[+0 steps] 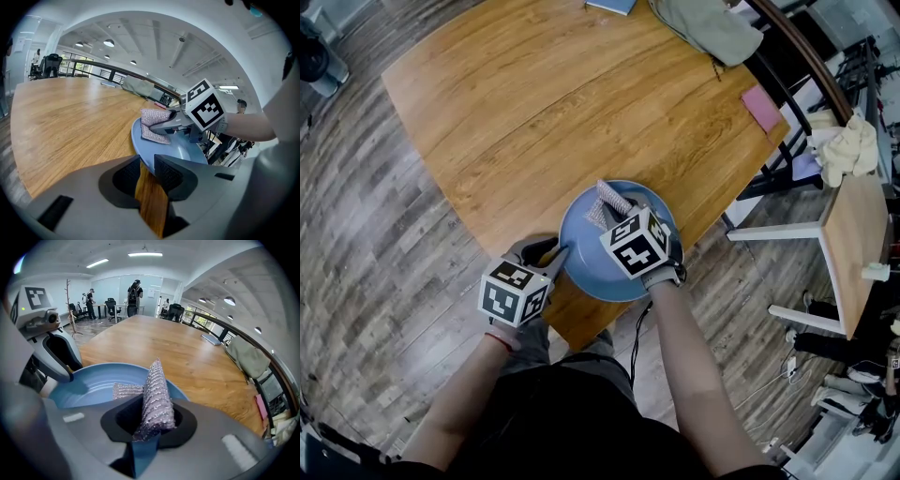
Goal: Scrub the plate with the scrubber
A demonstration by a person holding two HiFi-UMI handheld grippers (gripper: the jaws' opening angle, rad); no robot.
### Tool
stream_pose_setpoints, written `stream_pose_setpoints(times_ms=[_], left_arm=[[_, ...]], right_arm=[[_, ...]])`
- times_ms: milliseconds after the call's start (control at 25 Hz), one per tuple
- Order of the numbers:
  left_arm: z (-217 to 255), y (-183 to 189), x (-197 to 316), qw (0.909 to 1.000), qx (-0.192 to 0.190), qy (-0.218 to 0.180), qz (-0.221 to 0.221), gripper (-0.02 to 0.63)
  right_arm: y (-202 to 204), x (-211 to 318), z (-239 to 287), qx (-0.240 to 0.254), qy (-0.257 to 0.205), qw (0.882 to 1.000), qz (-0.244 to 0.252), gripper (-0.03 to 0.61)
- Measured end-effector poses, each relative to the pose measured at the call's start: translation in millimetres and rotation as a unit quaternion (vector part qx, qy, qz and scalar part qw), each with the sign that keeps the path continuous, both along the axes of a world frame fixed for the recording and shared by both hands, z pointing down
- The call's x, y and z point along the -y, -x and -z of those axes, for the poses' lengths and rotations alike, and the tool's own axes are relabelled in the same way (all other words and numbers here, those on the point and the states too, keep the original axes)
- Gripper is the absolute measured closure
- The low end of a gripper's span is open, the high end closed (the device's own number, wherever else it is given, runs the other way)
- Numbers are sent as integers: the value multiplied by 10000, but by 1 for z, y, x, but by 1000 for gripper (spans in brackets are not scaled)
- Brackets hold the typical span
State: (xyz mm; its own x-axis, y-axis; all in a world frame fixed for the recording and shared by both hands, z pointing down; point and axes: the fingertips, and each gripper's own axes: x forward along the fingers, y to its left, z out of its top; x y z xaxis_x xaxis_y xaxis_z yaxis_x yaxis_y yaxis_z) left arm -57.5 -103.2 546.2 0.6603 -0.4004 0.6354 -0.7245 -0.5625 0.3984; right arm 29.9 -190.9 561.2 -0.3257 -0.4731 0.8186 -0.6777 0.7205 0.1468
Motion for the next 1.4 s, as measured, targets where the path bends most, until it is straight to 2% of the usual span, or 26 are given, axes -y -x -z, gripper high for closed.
stream_pose_setpoints(times_ms=[360,720,1040,1400], left_arm=[[-1,1,1,10000,45,-20,64,526],[-1,2,1,9999,59,-44,121,526],[-1,2,3,9997,43,-63,228,526],[-1,4,2,9993,69,-136,350,528]], right_arm=[[-46,2,-1,-334,-33,9981,-517,509],[-75,-17,-1,-484,31,9957,-786,512],[-90,-39,-1,-579,134,9944,-879,514],[-91,-70,-1,-449,340,9944,-896,515]])
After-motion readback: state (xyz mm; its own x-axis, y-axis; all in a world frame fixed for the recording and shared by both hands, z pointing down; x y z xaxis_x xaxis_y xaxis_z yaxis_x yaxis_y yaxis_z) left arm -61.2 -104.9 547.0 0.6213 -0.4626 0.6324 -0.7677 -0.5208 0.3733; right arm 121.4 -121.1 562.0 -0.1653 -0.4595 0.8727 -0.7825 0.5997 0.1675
